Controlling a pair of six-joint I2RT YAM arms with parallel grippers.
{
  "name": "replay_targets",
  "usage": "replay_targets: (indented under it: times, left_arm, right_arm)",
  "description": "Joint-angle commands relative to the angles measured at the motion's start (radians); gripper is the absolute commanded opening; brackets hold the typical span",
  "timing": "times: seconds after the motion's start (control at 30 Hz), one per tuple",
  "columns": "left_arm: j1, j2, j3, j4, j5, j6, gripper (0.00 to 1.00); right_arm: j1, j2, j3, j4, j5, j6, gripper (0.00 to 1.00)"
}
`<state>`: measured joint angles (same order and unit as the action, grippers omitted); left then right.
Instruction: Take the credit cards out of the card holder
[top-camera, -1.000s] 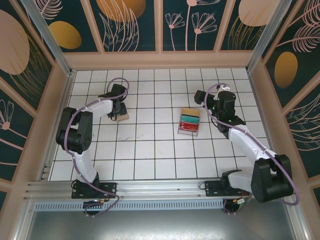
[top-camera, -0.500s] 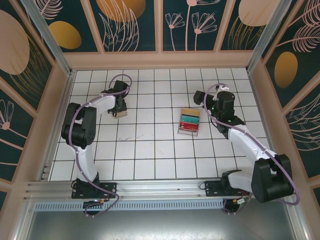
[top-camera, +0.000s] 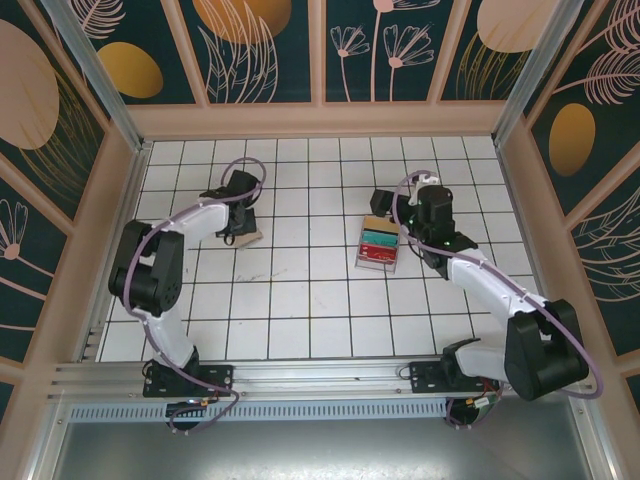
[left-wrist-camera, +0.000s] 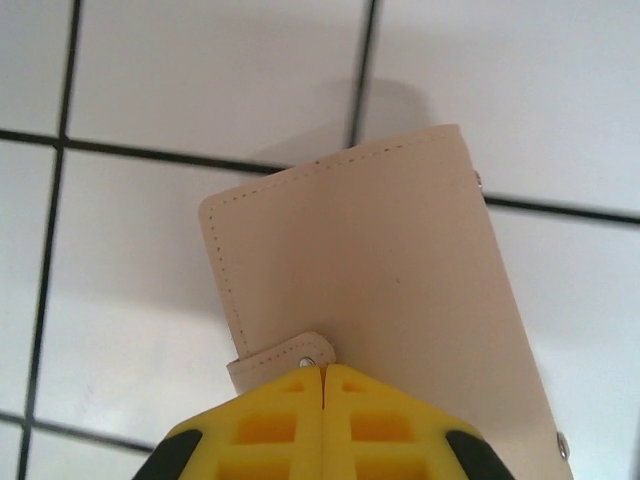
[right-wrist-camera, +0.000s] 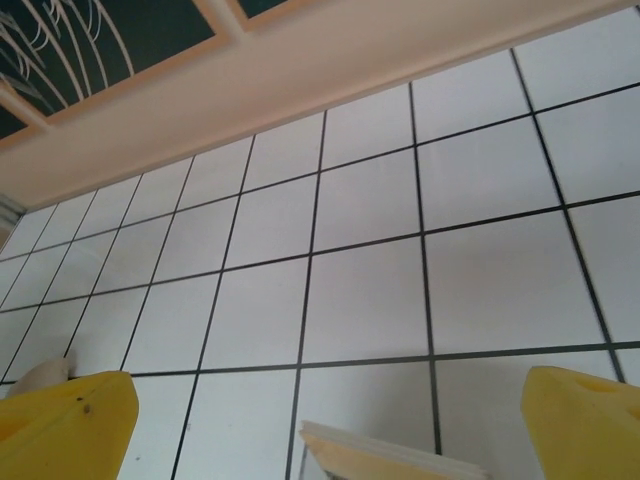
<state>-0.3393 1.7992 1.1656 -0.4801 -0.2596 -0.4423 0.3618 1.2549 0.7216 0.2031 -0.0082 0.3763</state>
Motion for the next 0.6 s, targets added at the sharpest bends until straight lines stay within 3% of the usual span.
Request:
replay_targets:
  times: [0.0, 0.4, 0.5, 0.57]
  left_arm:
    - [-0.06, -0.121, -0.05, -0.008, 0.058, -0.057, 0.0]
    - [-0.387, -0.306, -0.264, 0.116, 0.125, -0.335, 0.0]
    - [-0.465, -0.304, -0.289, 0.149, 0.114, -0.418, 0.0]
    - [-0.506, -0.298, -0.315, 0.202, 0.116, -0.467, 0.0]
  right_arm:
    - [0.033, 0.017, 0.045, 0.001, -0.007, 0.009, 0.99]
    - [0.132, 0.037, 0.085, -0.083, -0.045, 0.042, 0.99]
    - [0.164, 0.048, 0.093, -0.117, -0.123, 0.073, 0.85]
    - [0.18, 0.073, 0.095, -0.138, -0.197, 0.099, 0.7]
